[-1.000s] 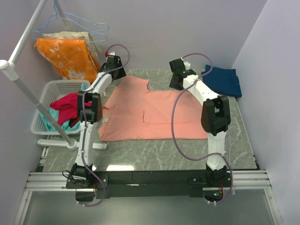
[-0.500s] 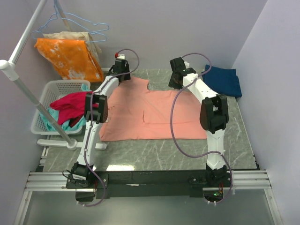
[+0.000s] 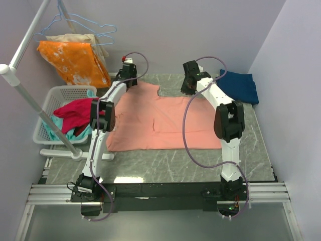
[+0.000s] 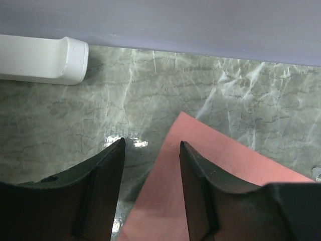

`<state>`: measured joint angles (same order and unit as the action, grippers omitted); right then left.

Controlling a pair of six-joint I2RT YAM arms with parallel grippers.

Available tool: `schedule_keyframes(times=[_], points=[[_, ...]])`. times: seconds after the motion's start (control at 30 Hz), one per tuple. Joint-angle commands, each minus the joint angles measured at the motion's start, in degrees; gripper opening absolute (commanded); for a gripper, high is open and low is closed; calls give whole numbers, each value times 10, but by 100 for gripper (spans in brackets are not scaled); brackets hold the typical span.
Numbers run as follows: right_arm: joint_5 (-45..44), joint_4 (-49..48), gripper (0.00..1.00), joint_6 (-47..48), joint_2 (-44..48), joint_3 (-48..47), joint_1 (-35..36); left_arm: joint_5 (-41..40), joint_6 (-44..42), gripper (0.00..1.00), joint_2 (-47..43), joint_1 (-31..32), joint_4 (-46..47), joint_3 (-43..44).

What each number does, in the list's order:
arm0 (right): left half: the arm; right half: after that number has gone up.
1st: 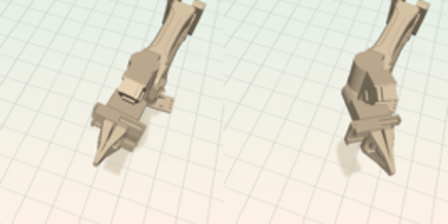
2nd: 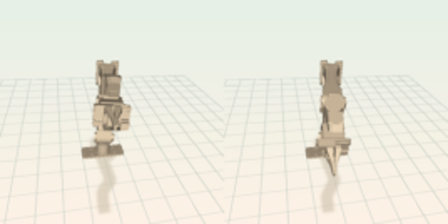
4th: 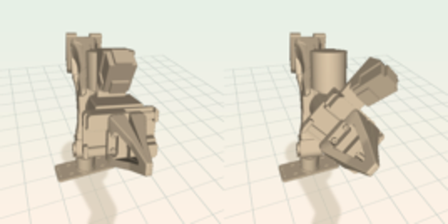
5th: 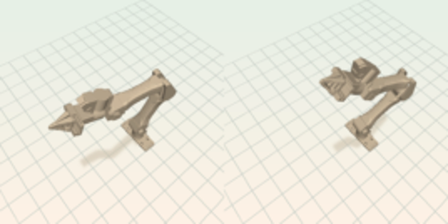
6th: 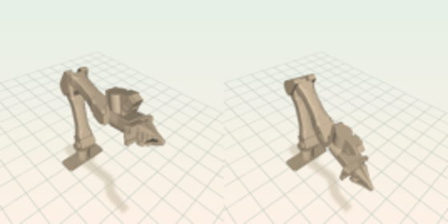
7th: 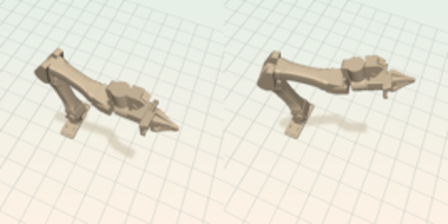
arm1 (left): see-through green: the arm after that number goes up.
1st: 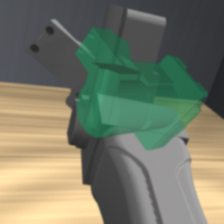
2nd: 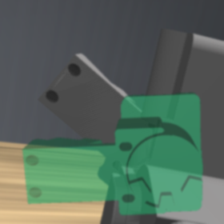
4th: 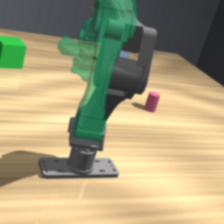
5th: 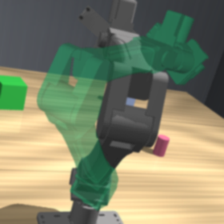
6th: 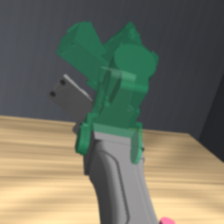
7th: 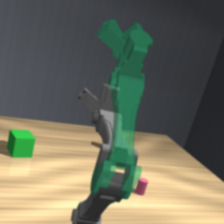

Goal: Fold and stack the t-shirts
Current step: Fold the tshirt

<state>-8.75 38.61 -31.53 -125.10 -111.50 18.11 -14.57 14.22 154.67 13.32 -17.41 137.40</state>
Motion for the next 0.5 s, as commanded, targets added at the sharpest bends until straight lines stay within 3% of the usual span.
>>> schedule_keyframes(times=[0.0,0.37,0.47], points=[[7,2,25,-5,4,-23,-7,-2,-37,52,6,12,14,28],[17,2,21,-4,13,-20,-7,-13,-53,49,7,24,16,26],[21,-5,19,-4,17,-16,-8,-23,-54,39,7,25,17,28]])
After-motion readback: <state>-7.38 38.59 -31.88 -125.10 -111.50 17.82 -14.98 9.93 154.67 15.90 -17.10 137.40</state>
